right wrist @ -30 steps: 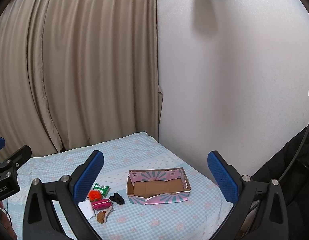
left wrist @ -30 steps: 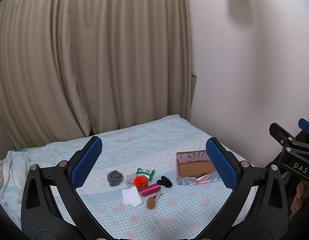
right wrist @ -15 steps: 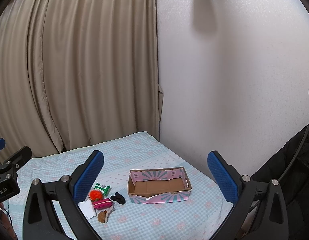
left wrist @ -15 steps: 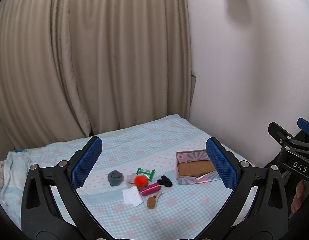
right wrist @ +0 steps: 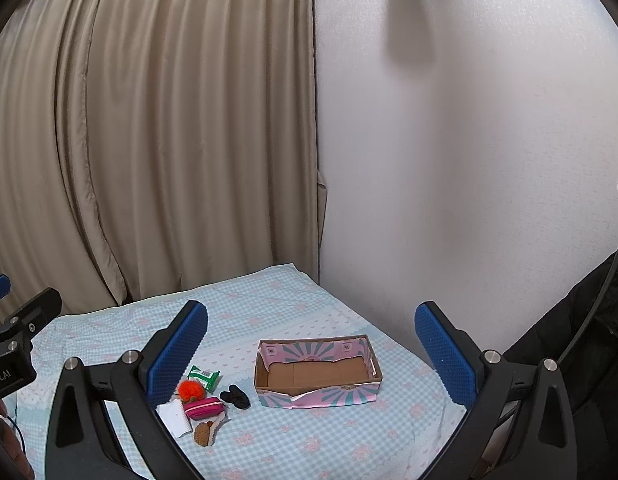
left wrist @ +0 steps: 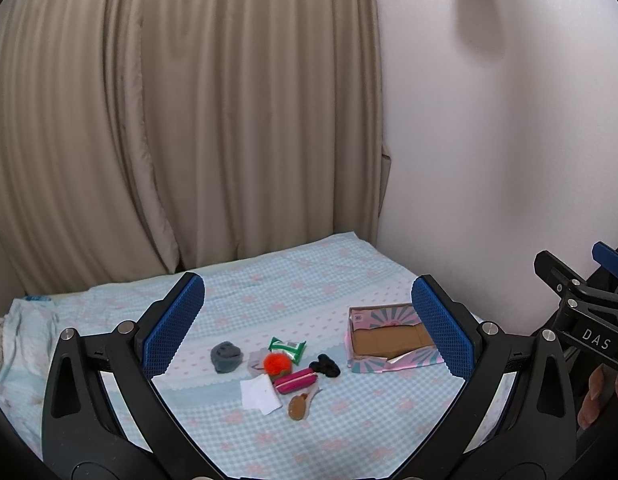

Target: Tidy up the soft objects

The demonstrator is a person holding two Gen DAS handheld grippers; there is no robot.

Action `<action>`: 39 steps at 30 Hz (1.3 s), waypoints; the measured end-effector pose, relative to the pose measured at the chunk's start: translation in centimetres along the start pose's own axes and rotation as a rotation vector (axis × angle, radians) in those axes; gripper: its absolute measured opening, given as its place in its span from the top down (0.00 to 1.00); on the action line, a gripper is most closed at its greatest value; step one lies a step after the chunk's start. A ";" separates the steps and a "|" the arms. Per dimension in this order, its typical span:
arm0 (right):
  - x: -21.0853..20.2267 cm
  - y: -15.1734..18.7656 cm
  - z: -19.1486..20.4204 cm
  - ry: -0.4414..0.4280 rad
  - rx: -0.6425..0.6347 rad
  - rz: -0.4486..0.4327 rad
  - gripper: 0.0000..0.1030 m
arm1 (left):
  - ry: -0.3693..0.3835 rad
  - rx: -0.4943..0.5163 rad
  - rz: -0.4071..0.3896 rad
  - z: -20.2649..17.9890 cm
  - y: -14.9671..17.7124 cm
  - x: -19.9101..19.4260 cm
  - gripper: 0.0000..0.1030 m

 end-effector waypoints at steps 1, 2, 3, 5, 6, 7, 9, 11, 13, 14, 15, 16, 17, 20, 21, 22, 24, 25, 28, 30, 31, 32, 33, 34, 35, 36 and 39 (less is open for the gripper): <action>0.0 0.0 0.0 0.000 0.000 0.001 0.00 | -0.001 0.000 0.001 0.0 0.0 0.0 0.00; 0.0 0.1 0.0 0.001 0.002 0.002 0.00 | -0.001 0.000 0.000 0.0 0.0 0.0 0.00; 0.0 0.1 -0.1 0.001 0.004 0.003 0.00 | -0.001 0.000 0.001 0.0 0.1 0.0 0.00; 0.0 0.2 -0.1 0.003 0.006 0.003 0.00 | -0.001 0.001 0.001 -0.1 0.0 0.0 0.00; 0.0 0.1 -0.1 0.003 0.006 0.004 0.00 | -0.002 0.001 0.001 -0.1 0.1 0.0 0.00; 0.1 0.2 -0.2 0.003 0.006 0.005 0.00 | -0.001 0.000 0.002 -0.1 0.0 0.0 0.00; 0.1 0.2 -0.2 0.004 0.007 0.005 0.00 | 0.000 -0.002 0.003 -0.2 0.0 0.0 0.00; 0.1 0.2 -0.4 0.002 0.006 0.007 0.00 | 0.000 -0.002 0.004 -0.4 0.0 0.1 0.00; 0.0 0.2 -0.5 0.002 0.005 0.006 0.00 | 0.000 -0.001 0.004 -0.4 0.0 0.1 0.00; 0.1 0.2 -0.6 0.003 0.003 0.007 0.00 | -0.001 -0.001 0.004 -0.4 0.0 0.1 0.00; 0.0 0.2 -0.6 0.004 0.004 0.007 0.00 | -0.002 0.001 0.004 -0.5 0.0 0.0 0.00; 0.0 0.2 -0.7 0.004 0.007 0.007 0.00 | -0.005 0.000 0.005 -0.6 0.0 0.0 0.00; 0.0 0.2 -0.8 0.002 0.009 0.009 0.00 | -0.005 -0.001 0.007 -0.6 0.0 0.1 0.00; 0.1 0.0 -1.0 -0.005 0.011 0.020 0.00 | -0.018 -0.010 0.027 -0.5 -0.1 0.4 0.00; 0.1 -0.1 -1.1 -0.009 0.010 0.024 0.00 | -0.024 -0.013 0.036 -0.4 -0.1 0.4 0.00; 0.2 -0.1 -1.1 -0.014 0.009 0.027 0.00 | -0.026 -0.017 0.048 -0.2 0.1 0.5 0.00; 0.6 0.0 -0.9 -0.028 0.007 0.032 0.00 | -0.043 -0.022 0.072 0.4 0.6 0.9 0.00; 0.9 0.3 -0.8 -0.039 0.005 0.040 0.00 | -0.058 -0.021 0.082 0.8 1.0 1.0 0.00; 1.8 1.6 0.1 -0.068 -0.006 0.068 0.00 | -0.099 -0.024 0.113 2.7 2.6 1.4 0.00; 2.4 2.9 0.9 -0.078 -0.004 0.090 0.00 | -0.117 -0.031 0.142 4.5 4.0 1.9 0.00; 2.8 3.7 1.5 -0.080 0.000 0.110 0.00 | -0.122 -0.031 0.157 5.5 4.7 2.3 0.00; 3.1 4.4 2.1 -0.082 0.004 0.128 0.00 | -0.123 -0.028 0.170 6.4 5.2 2.8 0.00; 3.5 5.2 2.6 -0.082 0.008 0.147 0.00 | -0.125 -0.022 0.183 7.4 5.9 3.3 0.00; 3.8 6.0 3.4 -0.080 0.013 0.162 0.00 | -0.125 -0.016 0.196 8.4 6.6 4.0 0.00; 4.2 6.9 4.2 -0.079 0.020 0.178 0.00 | -0.123 -0.013 0.209 9.5 7.3 4.6 0.00; 4.6 7.8 5.1 -0.078 0.029 0.197 0.00 | -0.118 -0.013 0.221 10.6 8.0 5.4 0.00; 6.0 10.5 7.6 -0.066 0.054 0.254 0.00 | -0.098 -0.012 0.262 14.0 10.5 8.2 0.00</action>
Point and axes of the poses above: each gripper's, at about its wrist camera, not at the fingertips, and x roughly the way its jaws point, z to its left, y to its underside, the point moved 3 cm from there along x, roughly the way its jaws point, and after that the axes turned 15 degrees about -z, right-handed, at the moved point
